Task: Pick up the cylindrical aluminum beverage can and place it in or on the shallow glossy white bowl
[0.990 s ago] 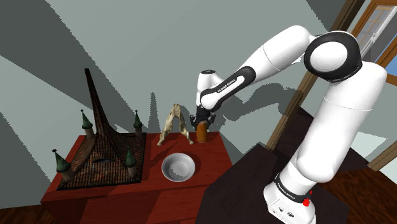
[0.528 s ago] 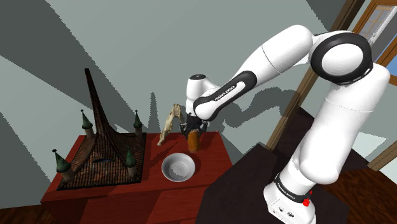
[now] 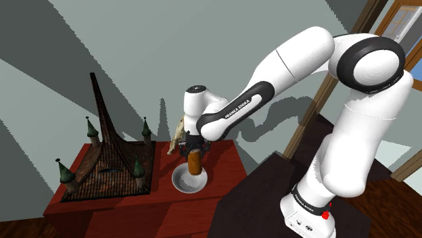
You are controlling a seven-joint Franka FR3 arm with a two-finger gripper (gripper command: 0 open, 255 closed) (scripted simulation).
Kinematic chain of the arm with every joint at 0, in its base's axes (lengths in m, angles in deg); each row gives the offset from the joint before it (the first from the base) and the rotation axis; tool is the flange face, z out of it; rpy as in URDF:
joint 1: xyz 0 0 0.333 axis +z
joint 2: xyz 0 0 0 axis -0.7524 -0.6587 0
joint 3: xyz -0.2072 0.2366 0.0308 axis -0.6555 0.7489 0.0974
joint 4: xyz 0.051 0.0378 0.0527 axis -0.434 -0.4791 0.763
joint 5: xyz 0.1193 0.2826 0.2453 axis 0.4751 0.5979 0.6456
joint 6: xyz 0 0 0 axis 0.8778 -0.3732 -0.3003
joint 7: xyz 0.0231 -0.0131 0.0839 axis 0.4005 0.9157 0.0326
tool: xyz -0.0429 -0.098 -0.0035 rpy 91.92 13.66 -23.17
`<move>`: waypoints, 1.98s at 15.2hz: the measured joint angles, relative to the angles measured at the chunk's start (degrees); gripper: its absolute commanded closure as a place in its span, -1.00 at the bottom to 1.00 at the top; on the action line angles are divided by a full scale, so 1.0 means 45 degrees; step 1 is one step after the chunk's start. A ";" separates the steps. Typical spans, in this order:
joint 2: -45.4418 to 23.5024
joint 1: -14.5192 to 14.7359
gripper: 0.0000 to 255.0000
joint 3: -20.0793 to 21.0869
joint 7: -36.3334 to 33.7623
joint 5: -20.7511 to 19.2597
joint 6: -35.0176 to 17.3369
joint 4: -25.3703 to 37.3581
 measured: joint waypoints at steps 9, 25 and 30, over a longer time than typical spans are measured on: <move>-0.1258 0.0353 1.00 0.0007 -0.0798 -0.0503 -0.1059 0.0137; -0.2420 0.0515 -1.00 -0.0250 -0.1153 -0.1007 -0.2160 0.0188; -0.1978 0.0425 -1.00 -0.0139 -0.0995 -0.0814 -0.1717 0.0202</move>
